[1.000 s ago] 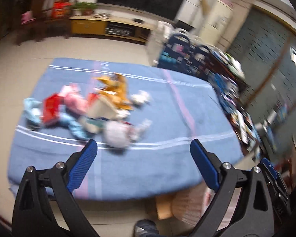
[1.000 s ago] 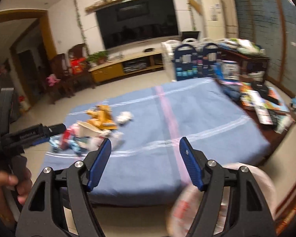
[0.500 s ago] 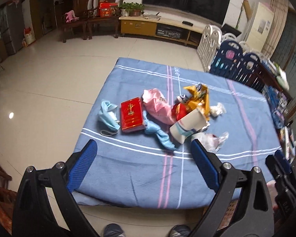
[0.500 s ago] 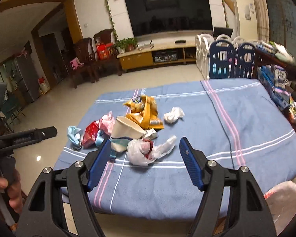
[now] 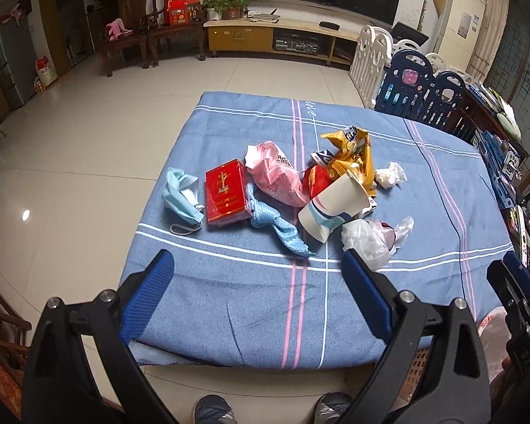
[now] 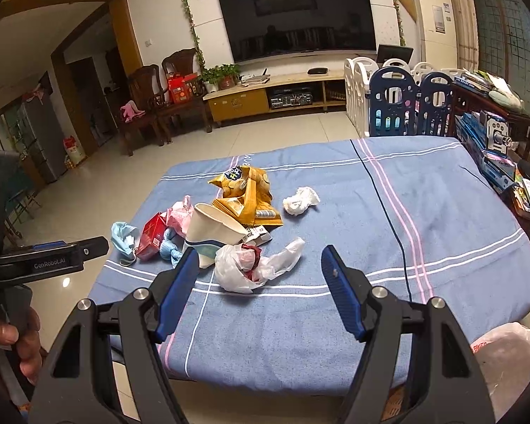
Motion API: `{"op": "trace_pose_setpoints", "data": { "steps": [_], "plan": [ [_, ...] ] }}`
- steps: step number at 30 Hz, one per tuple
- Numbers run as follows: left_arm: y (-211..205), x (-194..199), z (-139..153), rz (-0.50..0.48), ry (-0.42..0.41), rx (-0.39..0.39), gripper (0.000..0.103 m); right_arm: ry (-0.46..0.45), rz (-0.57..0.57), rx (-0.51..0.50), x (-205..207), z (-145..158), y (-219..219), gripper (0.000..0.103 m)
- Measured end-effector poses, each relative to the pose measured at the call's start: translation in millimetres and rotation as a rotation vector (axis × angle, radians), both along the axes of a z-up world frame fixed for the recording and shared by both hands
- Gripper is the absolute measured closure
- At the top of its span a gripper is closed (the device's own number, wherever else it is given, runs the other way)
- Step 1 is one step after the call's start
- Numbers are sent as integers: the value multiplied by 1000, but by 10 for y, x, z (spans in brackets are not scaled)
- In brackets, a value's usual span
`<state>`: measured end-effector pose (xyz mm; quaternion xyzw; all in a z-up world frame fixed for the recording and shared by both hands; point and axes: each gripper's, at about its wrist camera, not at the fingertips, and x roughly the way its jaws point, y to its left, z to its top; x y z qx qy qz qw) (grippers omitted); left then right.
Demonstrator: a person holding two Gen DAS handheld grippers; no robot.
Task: Collect trash
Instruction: 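Bring both tools back over the trash pile on the table, then grasp the blue face mask with the left tool while the right tool grasps the white tissue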
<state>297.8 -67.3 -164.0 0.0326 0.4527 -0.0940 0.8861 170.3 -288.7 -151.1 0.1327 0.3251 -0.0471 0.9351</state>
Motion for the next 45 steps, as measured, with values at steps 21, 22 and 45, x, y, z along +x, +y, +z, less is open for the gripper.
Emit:
{"op": "trace_pose_setpoints", "data": {
  "steps": [21,22,45],
  "plan": [
    [644,602,-265,176,64,-14,7,25,17,2,49,-49,23,33],
    [686,665,-304,189,63,-12,7,29,19,3,61,-56,29,33],
    [809,1447,-1193,131,167,-80,88,75,46,-6,248,-196,73,33]
  ]
}}
